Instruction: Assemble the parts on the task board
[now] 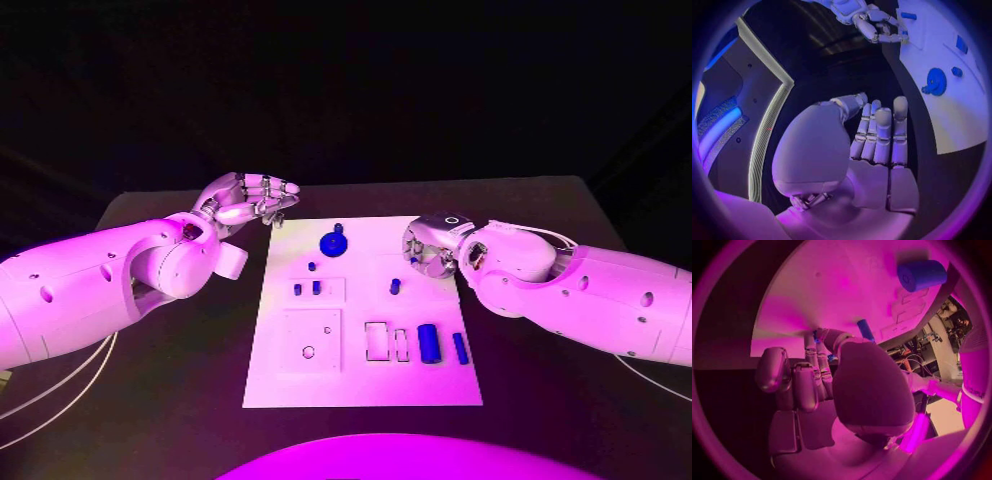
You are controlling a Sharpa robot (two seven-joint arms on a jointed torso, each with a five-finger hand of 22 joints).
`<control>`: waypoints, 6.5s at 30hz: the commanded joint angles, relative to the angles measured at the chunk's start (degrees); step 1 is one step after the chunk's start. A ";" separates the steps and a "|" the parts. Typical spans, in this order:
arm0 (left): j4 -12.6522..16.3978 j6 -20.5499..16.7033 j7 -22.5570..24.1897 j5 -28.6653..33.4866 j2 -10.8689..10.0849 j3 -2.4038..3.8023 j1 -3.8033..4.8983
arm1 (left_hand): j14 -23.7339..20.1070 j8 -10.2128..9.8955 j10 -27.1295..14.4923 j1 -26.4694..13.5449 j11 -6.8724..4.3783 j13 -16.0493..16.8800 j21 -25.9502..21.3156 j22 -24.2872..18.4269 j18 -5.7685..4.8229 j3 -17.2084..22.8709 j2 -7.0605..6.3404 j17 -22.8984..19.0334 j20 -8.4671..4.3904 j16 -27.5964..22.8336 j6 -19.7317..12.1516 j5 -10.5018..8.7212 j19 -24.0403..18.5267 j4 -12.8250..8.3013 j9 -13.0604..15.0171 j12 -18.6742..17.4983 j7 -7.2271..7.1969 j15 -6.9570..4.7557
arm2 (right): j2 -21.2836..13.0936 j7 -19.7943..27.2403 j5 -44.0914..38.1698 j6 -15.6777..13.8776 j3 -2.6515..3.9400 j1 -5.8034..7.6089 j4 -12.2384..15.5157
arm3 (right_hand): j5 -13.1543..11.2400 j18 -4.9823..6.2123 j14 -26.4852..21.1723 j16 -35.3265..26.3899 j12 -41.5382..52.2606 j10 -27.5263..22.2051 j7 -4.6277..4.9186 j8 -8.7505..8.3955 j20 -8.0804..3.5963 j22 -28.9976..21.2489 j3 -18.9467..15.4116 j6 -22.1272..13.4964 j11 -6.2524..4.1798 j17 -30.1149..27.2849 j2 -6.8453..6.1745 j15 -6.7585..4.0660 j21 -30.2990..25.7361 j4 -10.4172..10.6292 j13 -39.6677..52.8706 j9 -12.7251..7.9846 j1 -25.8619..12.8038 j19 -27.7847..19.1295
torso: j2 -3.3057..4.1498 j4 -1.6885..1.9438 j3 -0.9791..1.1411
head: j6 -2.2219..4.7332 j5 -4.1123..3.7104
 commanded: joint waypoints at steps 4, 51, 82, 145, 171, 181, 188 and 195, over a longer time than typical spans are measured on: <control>0.21 -2.03 3.02 -0.85 0.01 0.51 0.06 | -0.49 0.38 -0.55 0.72 0.21 -0.11 -0.21 -0.03 0.86 -0.08 -0.05 -0.27 -0.11 0.03 -0.92 0.85 -0.17 -0.72 0.07 0.00 0.20 0.00 | -0.11 -1.62 -2.75 2.22 -1.06 -1.51 -0.22 | 0.24 -0.35 2.49 -0.25 -1.26 2.02 0.05 0.15 -0.29 3.98 3.27 0.68 -0.94 -0.53 0.50 -0.56 0.22 -2.91 -0.34 0.40 -0.56 -0.24 | -0.02 -0.03 0.02 | 0.11 -0.09; 1.11 -3.29 2.23 0.02 1.29 0.73 -0.03 | -0.69 0.12 -1.06 0.69 0.50 -0.22 -0.10 0.08 0.82 -0.19 -0.18 -0.46 -0.01 0.07 -2.11 1.02 -0.15 -0.98 -0.12 0.02 0.56 0.22 | -3.23 2.80 4.72 -15.98 -0.01 -2.68 16.34 | -1.21 -0.61 2.64 0.30 -2.22 2.97 0.10 -0.10 -0.21 5.07 5.00 0.91 -1.00 0.10 0.60 -0.78 1.77 -4.54 -0.47 0.77 -2.03 0.23 | -0.11 0.09 -0.11 | 0.16 2.91; 0.80 -2.47 1.58 0.33 3.91 0.69 -0.05 | -1.01 0.38 -1.45 0.79 0.56 -0.28 -0.10 0.12 0.84 -0.18 -0.10 -0.89 0.08 0.00 -2.15 1.08 -0.23 -1.17 -0.08 0.08 0.55 0.28 | 7.45 1.21 2.93 -10.38 -1.39 -7.96 10.94 | -2.32 -0.39 2.51 0.12 -2.76 2.90 0.29 -0.28 -0.08 4.79 5.22 0.63 -0.86 -0.42 1.05 -0.64 0.63 -4.87 -0.49 0.96 -2.76 -0.21 | -0.08 0.01 -0.06 | -1.73 6.12; 0.59 -1.87 1.03 0.21 3.38 0.69 -0.05 | -1.17 0.16 -2.34 0.21 1.04 -0.38 -0.15 0.16 0.80 -0.50 -0.07 -1.00 0.37 0.16 -3.60 0.91 -0.39 -0.98 -0.31 0.29 1.14 0.70 | 9.86 -1.11 0.39 -6.71 -1.87 -8.90 8.99 | -0.04 0.95 1.39 -1.49 -4.68 -2.33 1.89 -3.50 1.59 1.16 -1.43 -4.21 1.04 -3.89 -2.95 1.07 -8.68 -1.08 -1.20 0.65 -10.04 -3.43 | -0.09 0.08 -0.13 | -1.75 5.36; 0.39 -1.46 0.63 0.28 3.18 0.68 -0.05 | -1.41 0.24 -2.64 -0.09 1.11 -0.39 -0.26 0.11 0.80 -0.69 -0.04 -1.36 0.48 0.12 -3.79 0.77 -0.46 -0.77 -0.31 0.38 1.20 0.79 | 4.03 -2.14 1.19 -13.78 -1.53 -8.39 13.79 | 0.64 1.53 0.38 -2.50 -3.74 -7.44 1.98 -5.18 2.17 -0.72 -5.06 -6.02 1.63 -6.35 -3.72 1.62 -13.14 -0.62 -1.86 0.17 -7.75 -4.30 | -0.20 0.05 -0.15 | -1.17 5.09; 0.39 -1.47 0.68 0.28 2.86 0.67 -0.06 | -1.45 0.26 -2.82 -0.15 1.15 -0.41 -0.31 0.09 0.81 -0.77 -0.09 -1.37 0.51 0.13 -3.89 0.74 -0.50 -0.74 -0.32 0.37 1.21 0.83 | -4.44 0.76 9.64 -8.52 -0.39 -3.32 16.34 | 0.13 1.33 0.73 -1.80 -2.98 -8.95 1.91 -5.85 2.17 -0.38 -7.18 -6.54 1.68 -5.52 -3.32 1.63 -12.32 -0.57 -1.98 -0.11 -6.26 -3.57 | -0.19 -0.13 -0.14 | -0.38 4.33; 0.47 -1.37 0.70 0.28 2.89 0.66 -0.06 | -1.45 0.26 -2.82 -0.15 1.15 -0.41 -0.31 0.09 0.81 -0.77 -0.09 -1.37 0.51 0.13 -3.89 0.74 -0.50 -0.74 -0.32 0.37 1.21 0.83 | -6.51 2.48 10.85 -5.76 -0.21 -1.70 13.39 | 1.04 1.87 -0.49 -2.04 1.59 -16.73 2.44 -8.00 2.91 -1.69 -25.13 -8.75 2.58 -7.77 0.38 2.47 -16.99 5.10 -2.88 -1.03 1.44 -4.55 | -0.06 0.03 -0.05 | -0.08 4.10; 0.53 -1.33 0.68 0.28 2.85 0.65 -0.06 | -1.57 0.29 -2.95 -0.17 1.17 -0.42 -0.36 0.07 0.81 -0.82 -0.11 -1.51 0.55 0.11 -3.96 0.74 -0.53 -0.74 -0.32 0.39 1.22 0.85 | -6.06 2.54 10.02 -3.32 -0.21 -1.63 11.21 | 0.72 1.86 -0.67 -1.77 4.07 -18.59 1.91 -7.99 3.01 -1.57 -28.16 -8.26 2.67 -8.05 1.02 2.55 -17.41 9.14 -2.94 -1.09 5.69 -4.41 | -0.01 0.12 -0.04 | -0.18 4.04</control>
